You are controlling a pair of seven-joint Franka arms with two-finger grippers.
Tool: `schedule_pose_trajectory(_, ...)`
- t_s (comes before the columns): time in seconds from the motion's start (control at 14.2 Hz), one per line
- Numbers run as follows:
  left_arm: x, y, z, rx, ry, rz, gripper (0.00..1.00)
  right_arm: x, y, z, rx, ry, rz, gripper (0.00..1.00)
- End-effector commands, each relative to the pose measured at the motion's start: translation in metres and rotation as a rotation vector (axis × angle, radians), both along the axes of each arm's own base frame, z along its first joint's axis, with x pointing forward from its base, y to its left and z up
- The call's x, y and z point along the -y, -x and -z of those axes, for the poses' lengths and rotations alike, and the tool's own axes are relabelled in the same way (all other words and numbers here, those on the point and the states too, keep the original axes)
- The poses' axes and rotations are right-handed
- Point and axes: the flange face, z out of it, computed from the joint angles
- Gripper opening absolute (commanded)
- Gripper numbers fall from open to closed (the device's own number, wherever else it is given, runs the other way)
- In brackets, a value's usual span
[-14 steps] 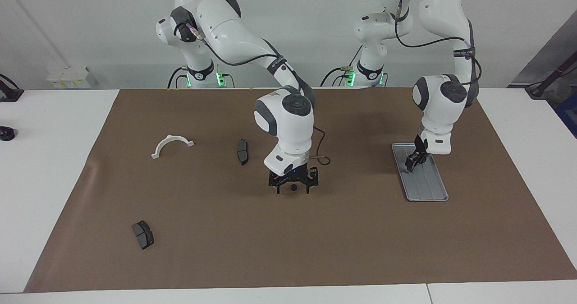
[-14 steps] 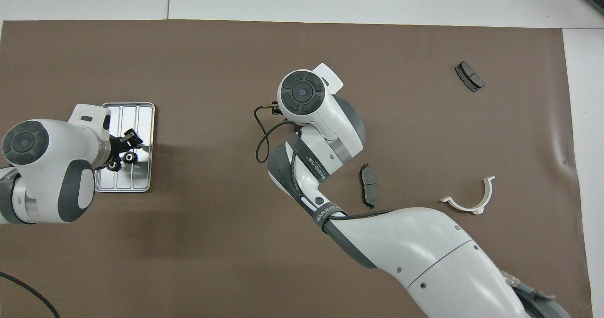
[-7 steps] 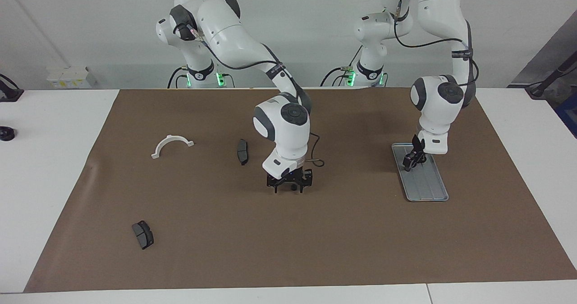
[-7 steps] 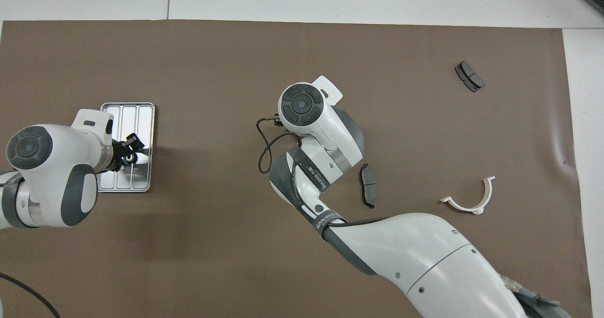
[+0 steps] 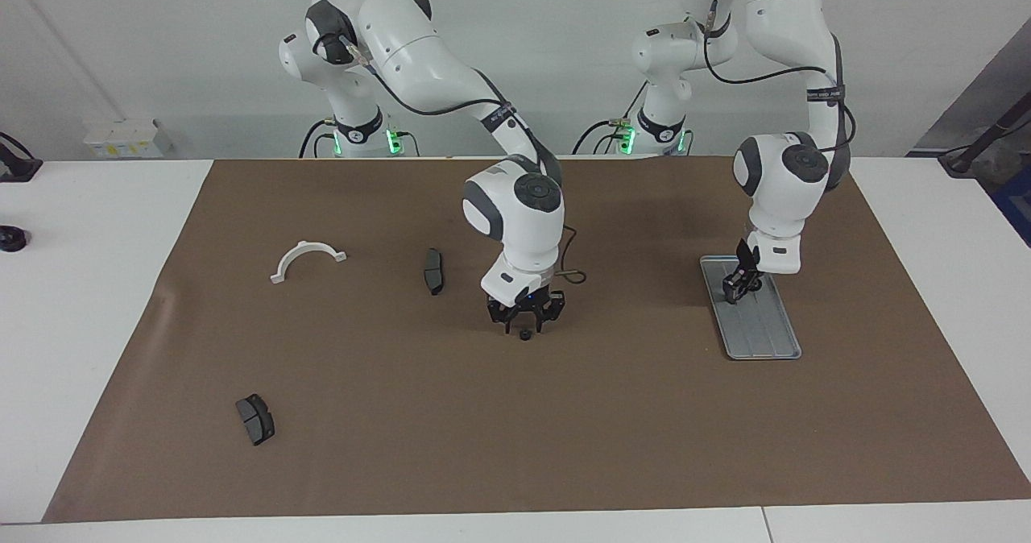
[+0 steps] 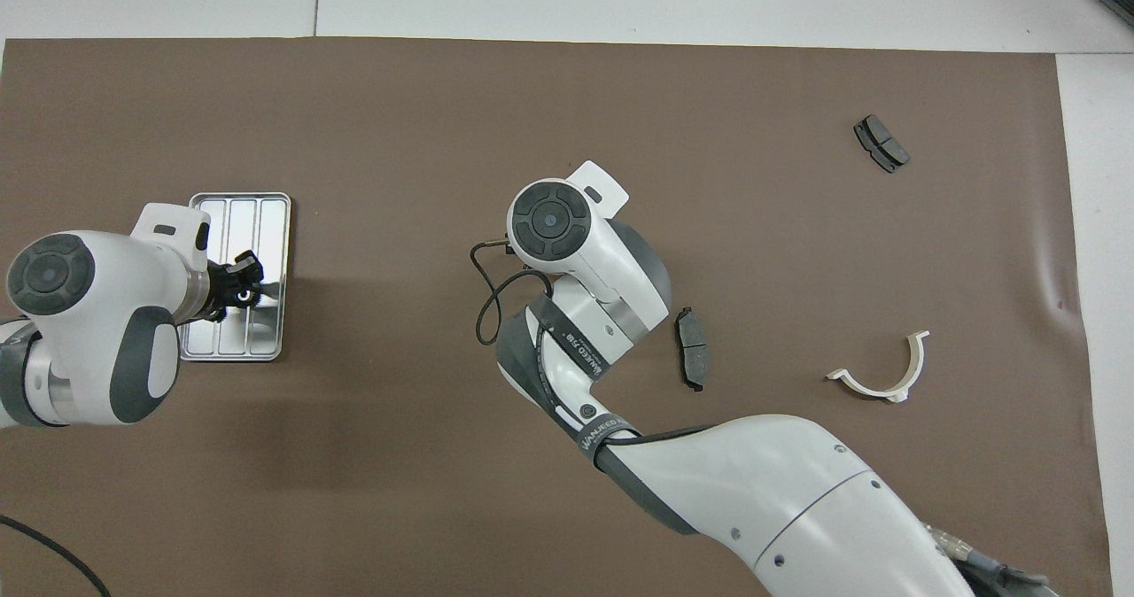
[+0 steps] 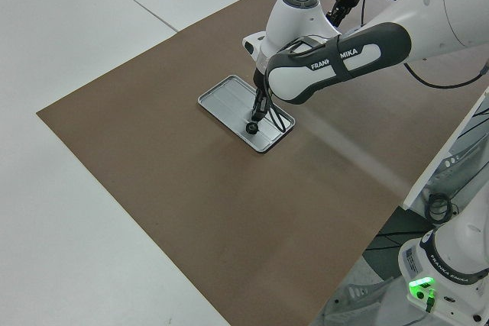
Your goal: Place bearing gear from tray to pile
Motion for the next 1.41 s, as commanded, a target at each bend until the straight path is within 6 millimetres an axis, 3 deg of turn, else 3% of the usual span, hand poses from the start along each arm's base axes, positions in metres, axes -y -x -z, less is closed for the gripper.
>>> schedule_pose_trajectory(0.0,-0.007,-0.017,-0.044,-0.044,-0.014,0.041,0.0,0.007,0.007,-0.002,0.02,-0.001,0.003,0.42)
schedule_pose_trajectory(0.28,-0.008,-0.045,-0.111,-0.07,-0.023,0.072,0.0,0.008,0.002,-0.004,0.053,-0.027,-0.001,0.42)
schedule_pose_trajectory(0.56,0.002,-0.057,-0.158,-0.053,-0.024,0.082,0.0,0.007,0.002,-0.004,0.056,-0.028,-0.002,0.4)
schedule_pose_trajectory(0.78,0.005,-0.057,-0.168,-0.043,-0.029,0.11,0.0,0.007,0.002,-0.004,0.057,-0.029,-0.003,0.33)
schedule_pose_trajectory(0.99,0.031,-0.061,-0.194,-0.01,-0.023,0.156,0.0,0.007,0.003,-0.001,0.068,-0.04,-0.007,0.25)
schedule_pose_trajectory(1.34,0.092,-0.057,-0.248,0.017,0.036,0.232,0.0,0.008,0.003,0.001,0.066,-0.038,-0.006,0.14)
